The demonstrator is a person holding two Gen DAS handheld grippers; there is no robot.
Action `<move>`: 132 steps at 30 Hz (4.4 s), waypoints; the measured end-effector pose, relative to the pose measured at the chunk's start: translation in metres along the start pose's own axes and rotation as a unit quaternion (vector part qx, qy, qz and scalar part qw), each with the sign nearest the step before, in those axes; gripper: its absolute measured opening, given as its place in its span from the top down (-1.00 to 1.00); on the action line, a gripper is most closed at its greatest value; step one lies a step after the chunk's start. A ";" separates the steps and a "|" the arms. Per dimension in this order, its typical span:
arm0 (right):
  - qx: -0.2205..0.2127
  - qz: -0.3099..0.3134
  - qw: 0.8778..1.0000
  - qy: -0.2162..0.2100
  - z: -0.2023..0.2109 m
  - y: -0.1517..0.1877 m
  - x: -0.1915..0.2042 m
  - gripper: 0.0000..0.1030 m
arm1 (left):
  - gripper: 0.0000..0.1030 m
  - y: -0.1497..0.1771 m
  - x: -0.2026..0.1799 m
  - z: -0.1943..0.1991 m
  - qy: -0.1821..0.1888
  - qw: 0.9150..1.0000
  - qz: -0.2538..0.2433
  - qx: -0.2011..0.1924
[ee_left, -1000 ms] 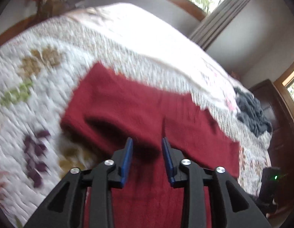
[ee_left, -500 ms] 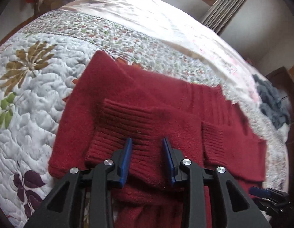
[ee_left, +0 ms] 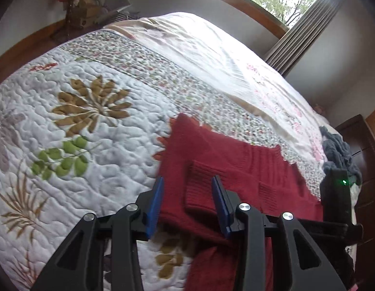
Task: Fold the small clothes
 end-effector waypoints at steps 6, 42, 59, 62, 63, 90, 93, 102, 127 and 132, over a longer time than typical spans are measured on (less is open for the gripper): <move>-0.009 0.015 1.000 -0.025 0.008 0.001 0.002 0.77 | 0.16 0.000 0.008 -0.003 -0.011 1.000 0.002 0.005; -0.112 0.086 0.976 0.164 0.135 0.040 -0.069 0.27 | 0.14 0.040 -0.094 -0.053 0.007 0.996 -0.075 0.054; -0.061 0.087 0.983 0.147 0.078 0.029 -0.073 0.87 | 0.13 0.070 -0.087 -0.100 0.012 0.990 -0.072 0.119; -0.103 0.026 0.989 0.105 0.111 0.040 -0.100 0.87 | 0.13 0.070 -0.088 -0.101 0.013 0.990 -0.071 0.119; -0.112 0.011 0.989 0.097 0.119 0.044 -0.106 0.87 | 0.13 0.070 -0.087 -0.101 0.013 0.990 -0.072 0.118; -0.173 -0.190 0.966 0.036 0.180 0.103 -0.252 0.80 | 0.03 0.073 -0.118 -0.100 -0.003 0.988 -0.114 0.100; -0.151 -0.192 0.967 0.066 0.174 0.108 -0.253 0.80 | 0.02 0.079 -0.114 -0.113 -0.015 0.987 -0.117 0.114; -0.154 -0.169 0.969 0.096 0.175 0.117 -0.244 0.56 | 0.02 0.082 -0.112 -0.105 -0.021 0.986 -0.115 0.121; -0.127 -0.118 0.974 0.149 0.212 0.445 -0.147 0.04 | -0.32 0.242 0.056 0.125 -0.107 0.976 -0.128 0.143; -0.105 -0.117 0.974 0.162 0.196 0.470 -0.146 0.04 | -0.32 0.262 0.062 0.126 -0.098 0.971 -0.133 0.170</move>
Point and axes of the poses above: each gripper's, at about its wrist camera, not at the fingertips, and z roughly against the way its jaws point, x to its left, y to its underside, the point moved 3 cm from there along -z, roughly the way its jaws point, and after that the axes turned 8 degrees about z, right-handed, at the moved point
